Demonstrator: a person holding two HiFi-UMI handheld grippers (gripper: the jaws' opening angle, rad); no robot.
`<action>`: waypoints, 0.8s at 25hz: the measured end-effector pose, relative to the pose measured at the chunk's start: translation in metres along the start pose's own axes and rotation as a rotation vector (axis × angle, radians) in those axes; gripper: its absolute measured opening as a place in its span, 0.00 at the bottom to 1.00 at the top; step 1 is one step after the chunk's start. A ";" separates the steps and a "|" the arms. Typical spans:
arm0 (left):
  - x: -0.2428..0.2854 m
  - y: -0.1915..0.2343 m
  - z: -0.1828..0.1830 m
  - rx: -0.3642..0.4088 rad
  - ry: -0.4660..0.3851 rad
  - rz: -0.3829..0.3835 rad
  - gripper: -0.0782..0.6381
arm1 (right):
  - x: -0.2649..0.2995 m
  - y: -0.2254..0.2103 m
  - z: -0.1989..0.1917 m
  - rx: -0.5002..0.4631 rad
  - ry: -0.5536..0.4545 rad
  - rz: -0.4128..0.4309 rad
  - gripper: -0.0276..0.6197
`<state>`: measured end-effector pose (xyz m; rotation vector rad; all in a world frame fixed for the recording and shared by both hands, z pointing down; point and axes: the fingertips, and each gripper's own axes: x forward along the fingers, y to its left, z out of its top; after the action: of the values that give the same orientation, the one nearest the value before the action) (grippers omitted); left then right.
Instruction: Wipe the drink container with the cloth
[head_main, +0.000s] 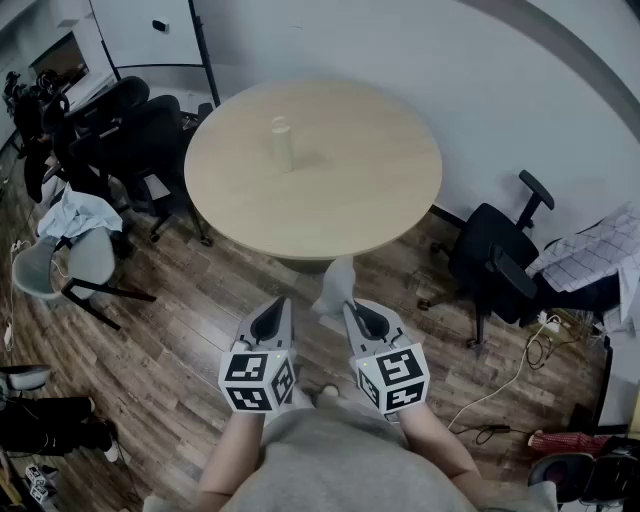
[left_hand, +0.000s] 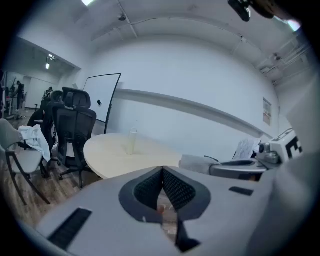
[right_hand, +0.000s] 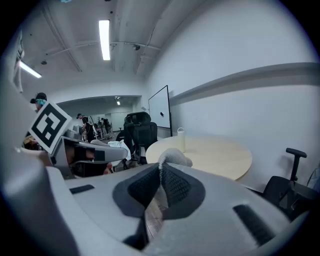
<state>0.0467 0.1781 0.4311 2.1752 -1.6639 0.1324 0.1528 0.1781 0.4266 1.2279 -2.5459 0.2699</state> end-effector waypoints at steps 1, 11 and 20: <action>-0.003 0.004 0.002 0.006 -0.002 0.005 0.11 | 0.000 0.003 0.001 0.007 -0.009 -0.003 0.05; -0.024 0.002 0.007 -0.002 -0.029 0.023 0.11 | -0.013 0.016 0.007 -0.003 -0.045 0.022 0.05; -0.024 -0.015 0.001 0.005 -0.031 0.032 0.11 | -0.021 0.005 0.008 0.058 -0.089 0.043 0.05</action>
<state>0.0535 0.2023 0.4190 2.1650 -1.7178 0.1126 0.1593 0.1942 0.4116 1.2330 -2.6609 0.3073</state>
